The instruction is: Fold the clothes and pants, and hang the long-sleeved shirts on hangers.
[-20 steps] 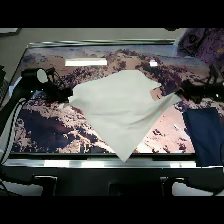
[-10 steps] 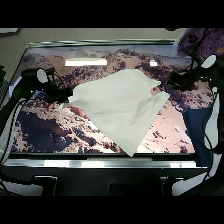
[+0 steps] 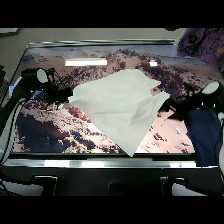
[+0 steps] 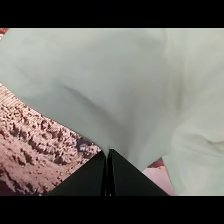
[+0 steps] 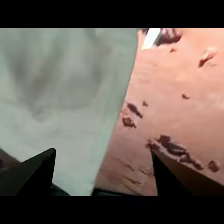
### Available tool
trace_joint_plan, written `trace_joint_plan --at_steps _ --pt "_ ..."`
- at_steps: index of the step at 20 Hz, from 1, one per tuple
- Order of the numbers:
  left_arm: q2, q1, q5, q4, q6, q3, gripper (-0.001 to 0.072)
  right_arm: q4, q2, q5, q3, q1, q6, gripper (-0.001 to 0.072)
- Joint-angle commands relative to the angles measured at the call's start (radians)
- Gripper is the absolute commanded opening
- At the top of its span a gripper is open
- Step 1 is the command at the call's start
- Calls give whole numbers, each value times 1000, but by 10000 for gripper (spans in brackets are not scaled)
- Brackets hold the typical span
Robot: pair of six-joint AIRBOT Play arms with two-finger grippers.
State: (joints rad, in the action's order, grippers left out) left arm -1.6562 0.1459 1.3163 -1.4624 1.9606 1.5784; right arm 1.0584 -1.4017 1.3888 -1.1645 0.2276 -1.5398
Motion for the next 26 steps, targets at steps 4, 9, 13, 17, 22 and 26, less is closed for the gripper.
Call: trace_joint_plan --at_steps 4,9,13,17,22,26 --pt "-1 -1 0 0 0 0 16 -182 353 -225 575 -182 -66 678" --pt "-1 -1 0 0 -1 0 16 -185 383 -342 731 -365 -164 678" --pt "-1 -1 0 0 -1 0 16 -252 383 -428 743 -396 -156 678" --pt "-1 -1 0 0 0 0 16 -306 376 -502 743 -396 -140 677" --pt "-1 -1 2 0 0 0 16 -393 280 -571 743 -534 -99 677" --pt "-1 -1 3 0 0 0 16 -446 263 -680 737 -612 -136 406"
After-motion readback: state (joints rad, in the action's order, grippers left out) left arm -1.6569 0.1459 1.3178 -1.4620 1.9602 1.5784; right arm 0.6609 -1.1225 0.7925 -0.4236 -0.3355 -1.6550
